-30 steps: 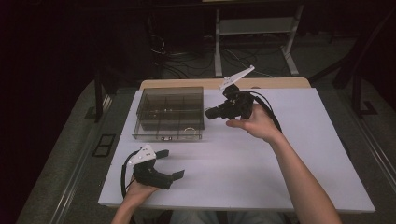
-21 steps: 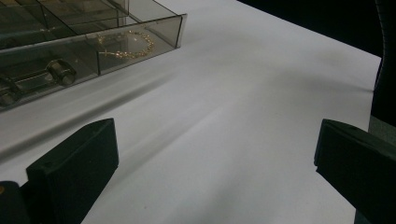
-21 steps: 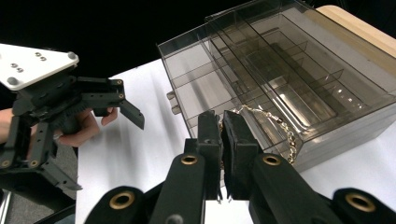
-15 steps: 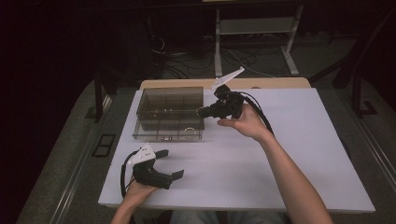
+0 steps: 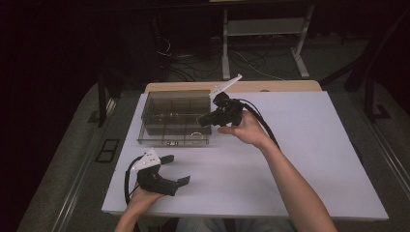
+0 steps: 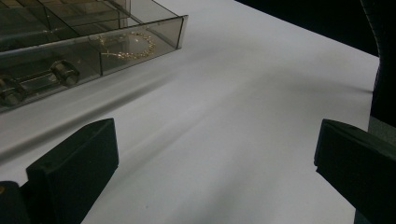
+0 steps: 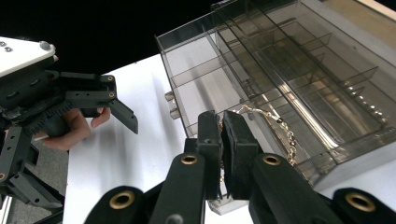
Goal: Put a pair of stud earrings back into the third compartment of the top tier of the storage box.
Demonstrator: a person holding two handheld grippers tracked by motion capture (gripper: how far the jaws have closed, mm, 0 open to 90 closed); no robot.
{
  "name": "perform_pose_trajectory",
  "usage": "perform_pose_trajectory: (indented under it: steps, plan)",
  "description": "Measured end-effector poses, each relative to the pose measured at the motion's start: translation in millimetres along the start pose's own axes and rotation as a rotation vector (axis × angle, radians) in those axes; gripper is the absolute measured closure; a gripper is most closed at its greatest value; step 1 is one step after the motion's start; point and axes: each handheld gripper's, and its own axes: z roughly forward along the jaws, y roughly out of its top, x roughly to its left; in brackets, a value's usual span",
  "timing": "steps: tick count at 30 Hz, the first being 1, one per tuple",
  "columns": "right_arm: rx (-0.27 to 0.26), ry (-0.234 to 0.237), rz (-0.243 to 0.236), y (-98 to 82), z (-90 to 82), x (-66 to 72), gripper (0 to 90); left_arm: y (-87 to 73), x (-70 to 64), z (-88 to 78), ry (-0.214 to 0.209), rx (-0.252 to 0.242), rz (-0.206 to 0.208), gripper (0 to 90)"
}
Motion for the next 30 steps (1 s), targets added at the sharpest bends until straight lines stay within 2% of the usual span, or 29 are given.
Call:
perform_pose_trajectory:
  steps: [11,30]
  plan:
    - [0.027,0.012,-0.017,-2.7,19.3,-1.1,85.1,0.0,0.5,-0.7,0.001,-0.001,-0.003,0.0]
    - [0.081,0.025,-0.011,-7.3,48.6,-2.9,85.1,0.2,1.7,-1.4,0.001,0.002,0.006,0.0]
